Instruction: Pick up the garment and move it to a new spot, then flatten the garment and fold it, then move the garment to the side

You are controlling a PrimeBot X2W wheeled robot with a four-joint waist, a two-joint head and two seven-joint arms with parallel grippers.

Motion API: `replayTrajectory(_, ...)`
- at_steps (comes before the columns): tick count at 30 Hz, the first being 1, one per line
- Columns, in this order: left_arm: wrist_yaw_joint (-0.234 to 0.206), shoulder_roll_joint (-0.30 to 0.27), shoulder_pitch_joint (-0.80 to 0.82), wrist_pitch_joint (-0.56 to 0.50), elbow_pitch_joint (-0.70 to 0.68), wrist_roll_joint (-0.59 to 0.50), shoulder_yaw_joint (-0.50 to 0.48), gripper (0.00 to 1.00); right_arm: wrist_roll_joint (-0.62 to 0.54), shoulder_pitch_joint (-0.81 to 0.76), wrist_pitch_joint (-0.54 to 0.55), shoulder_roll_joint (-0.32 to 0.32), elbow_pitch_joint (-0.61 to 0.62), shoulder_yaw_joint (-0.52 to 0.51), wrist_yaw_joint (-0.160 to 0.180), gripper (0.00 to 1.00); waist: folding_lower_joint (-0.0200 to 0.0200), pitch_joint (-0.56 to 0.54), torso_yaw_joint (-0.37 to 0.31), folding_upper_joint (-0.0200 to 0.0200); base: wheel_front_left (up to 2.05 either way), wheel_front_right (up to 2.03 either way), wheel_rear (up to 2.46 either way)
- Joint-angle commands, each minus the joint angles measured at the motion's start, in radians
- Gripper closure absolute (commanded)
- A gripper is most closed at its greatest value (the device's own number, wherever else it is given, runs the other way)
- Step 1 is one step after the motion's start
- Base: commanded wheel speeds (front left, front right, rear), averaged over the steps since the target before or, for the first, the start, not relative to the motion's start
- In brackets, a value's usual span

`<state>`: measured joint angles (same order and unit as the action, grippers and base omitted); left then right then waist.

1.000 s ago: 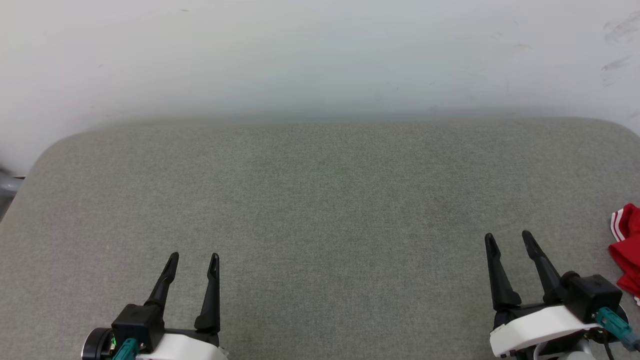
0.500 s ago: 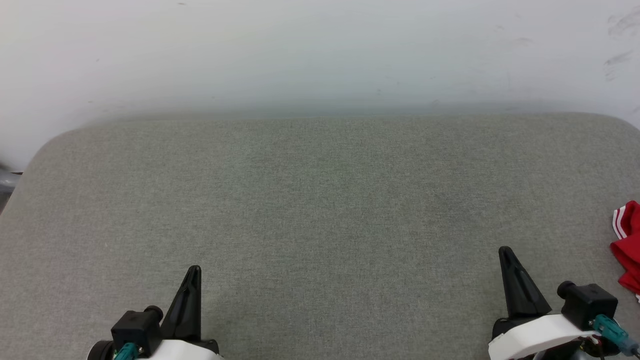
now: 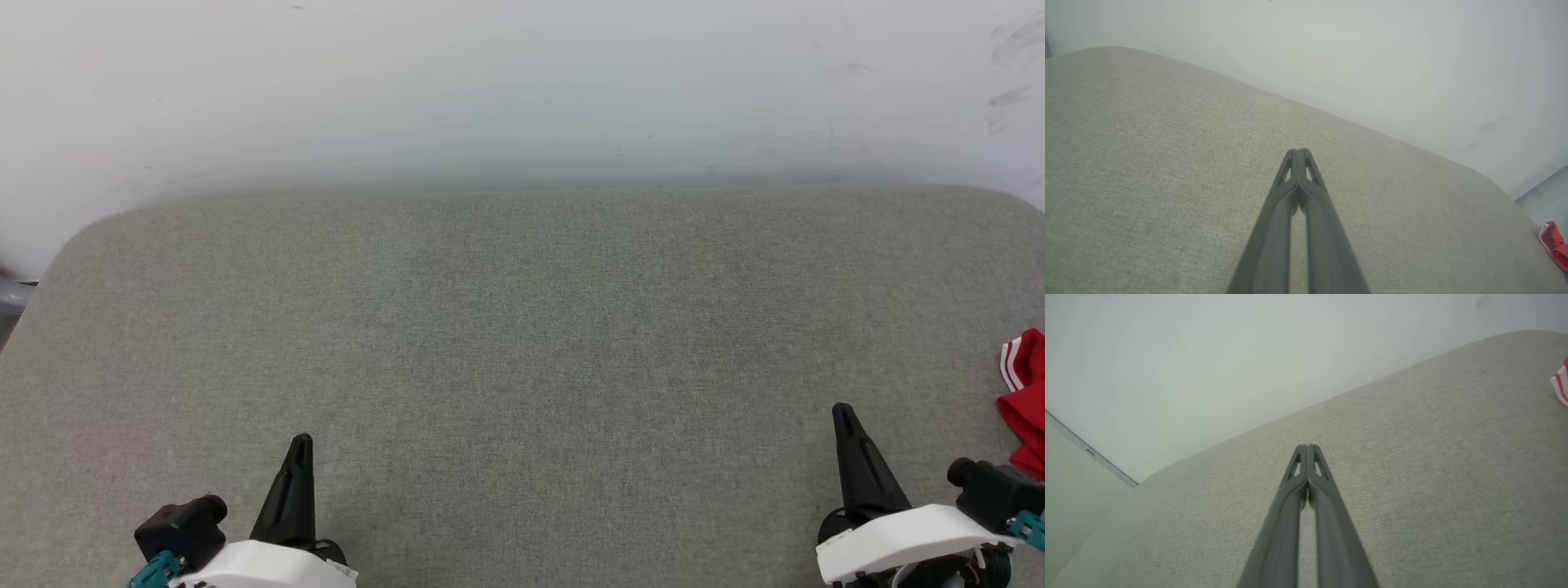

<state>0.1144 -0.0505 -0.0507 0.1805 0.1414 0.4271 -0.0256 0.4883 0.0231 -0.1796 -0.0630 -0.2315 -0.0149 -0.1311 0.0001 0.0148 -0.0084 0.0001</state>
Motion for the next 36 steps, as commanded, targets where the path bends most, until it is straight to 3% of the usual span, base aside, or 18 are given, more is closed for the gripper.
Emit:
replayTrajectory(1, 0.004, 0.000, 0.032, -0.006, -0.009, 0.035, -0.006, 1.00, 0.037, 0.029, 0.008, 0.001, 0.012, -0.005, 0.000, 1.00, 0.0000, 0.000, 0.000, -0.0001, 0.00, 0.00, 0.00)
replayTrajectory(36, 0.010, 0.000, 0.093, -0.134, 0.039, 0.543, -0.043, 1.00, 0.517, 0.057, 0.135, 0.007, 0.002, -0.048, 0.000, 1.00, -0.0001, -0.004, 0.003, -0.0001, 0.00, 0.00, 0.00)
